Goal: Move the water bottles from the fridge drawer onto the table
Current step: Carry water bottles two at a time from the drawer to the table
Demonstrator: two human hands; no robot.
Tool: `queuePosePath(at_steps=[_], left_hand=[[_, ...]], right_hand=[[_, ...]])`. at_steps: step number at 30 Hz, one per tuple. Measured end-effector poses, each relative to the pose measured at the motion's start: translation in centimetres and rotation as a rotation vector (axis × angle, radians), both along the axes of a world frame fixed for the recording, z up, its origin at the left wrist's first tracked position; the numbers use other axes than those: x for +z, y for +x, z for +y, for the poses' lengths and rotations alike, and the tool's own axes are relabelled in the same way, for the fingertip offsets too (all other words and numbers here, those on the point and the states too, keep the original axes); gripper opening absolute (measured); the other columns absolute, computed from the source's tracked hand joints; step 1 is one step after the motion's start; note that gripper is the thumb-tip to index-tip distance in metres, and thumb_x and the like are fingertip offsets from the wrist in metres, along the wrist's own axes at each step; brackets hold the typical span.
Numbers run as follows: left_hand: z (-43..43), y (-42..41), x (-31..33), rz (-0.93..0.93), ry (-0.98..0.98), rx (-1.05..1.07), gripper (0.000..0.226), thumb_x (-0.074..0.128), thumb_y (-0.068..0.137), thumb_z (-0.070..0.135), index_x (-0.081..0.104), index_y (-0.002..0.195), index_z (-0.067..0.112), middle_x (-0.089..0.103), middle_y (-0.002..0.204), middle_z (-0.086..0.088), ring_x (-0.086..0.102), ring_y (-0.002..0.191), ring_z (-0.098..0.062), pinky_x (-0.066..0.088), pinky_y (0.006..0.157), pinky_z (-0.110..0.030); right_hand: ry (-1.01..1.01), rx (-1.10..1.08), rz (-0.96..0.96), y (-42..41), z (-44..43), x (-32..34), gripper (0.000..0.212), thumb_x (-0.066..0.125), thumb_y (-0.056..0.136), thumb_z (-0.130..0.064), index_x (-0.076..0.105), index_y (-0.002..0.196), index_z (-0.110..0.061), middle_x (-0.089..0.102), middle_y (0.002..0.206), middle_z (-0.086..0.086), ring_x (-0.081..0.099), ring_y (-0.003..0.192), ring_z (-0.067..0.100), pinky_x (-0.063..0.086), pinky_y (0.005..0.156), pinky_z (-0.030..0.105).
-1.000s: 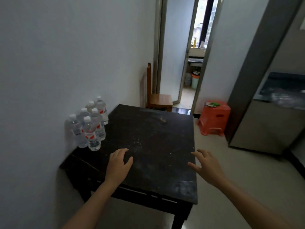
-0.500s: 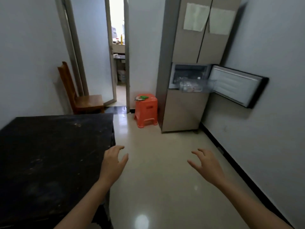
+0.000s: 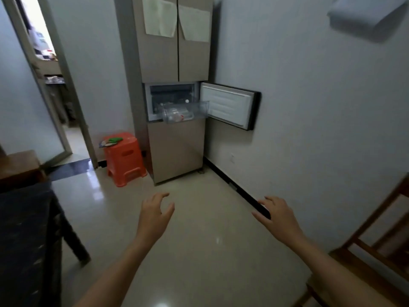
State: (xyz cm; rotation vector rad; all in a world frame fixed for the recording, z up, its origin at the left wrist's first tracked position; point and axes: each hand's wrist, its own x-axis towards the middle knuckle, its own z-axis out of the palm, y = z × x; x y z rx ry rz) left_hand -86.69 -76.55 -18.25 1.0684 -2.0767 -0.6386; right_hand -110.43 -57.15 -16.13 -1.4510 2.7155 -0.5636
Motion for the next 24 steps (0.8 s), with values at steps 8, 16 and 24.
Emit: queuePosePath(at_steps=[8,16,24], left_hand=[[-4.1,-12.5,1.3,0.071,-0.012,-0.091,0.033,0.064,0.083,0.011,0.059,0.114,0.001,0.059,0.117,-0.017,0.050,0.114,-0.031,0.035,0.099,-0.037],[-7.6,-22.4,1.7,0.079,0.007,-0.126,0.033,0.063,0.084,0.012,0.058,0.116,0.003,0.058,0.120,-0.014,0.045,0.117,-0.030,0.034,0.099,-0.036],[-7.7,-31.0,2.2,0.041,-0.054,-0.196,0.029,0.066,0.081,0.008,0.062,0.108,0.001,0.062,0.112,-0.016,0.051,0.110,-0.034,0.036,0.095,-0.038]], right_hand=[[0.057,-0.082,0.088,-10.6,-0.8,1.6,0.048,0.049,0.090,-0.047,0.050,0.129,-0.019,0.043,0.139,0.005,0.032,0.132,0.020,0.030,0.102,0.035],[0.095,-0.187,0.095,-20.6,-1.4,2.4,0.047,0.048,0.090,-0.045,0.048,0.130,-0.020,0.039,0.142,0.003,0.029,0.134,0.017,0.026,0.105,0.033],[0.043,-0.255,0.064,-28.5,0.4,2.8,0.053,0.048,0.087,-0.053,0.051,0.128,-0.019,0.042,0.140,0.005,0.031,0.132,0.019,0.027,0.104,0.034]])
